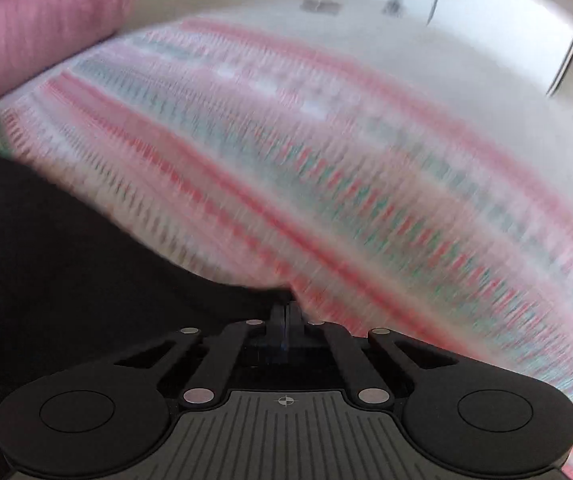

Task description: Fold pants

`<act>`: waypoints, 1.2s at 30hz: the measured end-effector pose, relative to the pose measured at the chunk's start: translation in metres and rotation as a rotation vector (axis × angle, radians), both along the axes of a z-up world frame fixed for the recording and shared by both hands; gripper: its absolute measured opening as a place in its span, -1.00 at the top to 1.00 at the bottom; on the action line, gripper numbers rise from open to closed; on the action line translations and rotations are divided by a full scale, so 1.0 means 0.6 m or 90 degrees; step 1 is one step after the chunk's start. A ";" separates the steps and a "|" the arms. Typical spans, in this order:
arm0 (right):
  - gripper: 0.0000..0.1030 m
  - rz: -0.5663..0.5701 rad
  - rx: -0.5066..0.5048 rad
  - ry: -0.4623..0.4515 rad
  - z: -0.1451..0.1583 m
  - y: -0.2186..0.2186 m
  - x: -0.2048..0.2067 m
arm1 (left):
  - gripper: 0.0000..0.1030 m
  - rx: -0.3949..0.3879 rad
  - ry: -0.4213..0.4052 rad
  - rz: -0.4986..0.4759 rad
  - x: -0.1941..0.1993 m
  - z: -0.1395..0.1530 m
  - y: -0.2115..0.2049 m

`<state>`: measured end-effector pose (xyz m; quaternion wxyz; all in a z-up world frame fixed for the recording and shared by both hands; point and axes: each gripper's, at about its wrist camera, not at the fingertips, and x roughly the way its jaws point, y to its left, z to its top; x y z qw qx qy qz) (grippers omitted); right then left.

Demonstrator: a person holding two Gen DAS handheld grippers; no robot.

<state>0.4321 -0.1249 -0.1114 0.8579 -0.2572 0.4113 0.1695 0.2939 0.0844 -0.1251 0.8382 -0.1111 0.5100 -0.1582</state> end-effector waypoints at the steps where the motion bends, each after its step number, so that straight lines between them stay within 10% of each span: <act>1: 1.00 -0.009 0.013 -0.027 0.019 0.000 0.005 | 0.23 0.006 -0.003 -0.006 -0.003 0.000 -0.001; 7: 1.00 -0.088 -0.113 -0.119 -0.026 0.006 0.052 | 0.23 0.034 -0.022 -0.028 -0.012 -0.004 -0.013; 15: 0.62 -0.167 0.064 -0.106 0.032 -0.100 -0.077 | 0.10 0.025 -0.049 0.032 -0.004 0.023 0.039; 23: 0.33 -0.464 0.004 -0.162 0.074 -0.413 -0.232 | 0.04 0.051 -0.021 0.149 0.022 0.020 0.098; 29: 0.33 -0.749 0.125 -0.224 0.088 -0.687 -0.364 | 0.03 0.054 -0.035 0.230 0.011 0.037 0.150; 36: 0.33 -0.717 0.052 -0.271 0.048 -0.763 -0.411 | 0.06 0.089 -0.029 0.261 0.019 0.029 0.128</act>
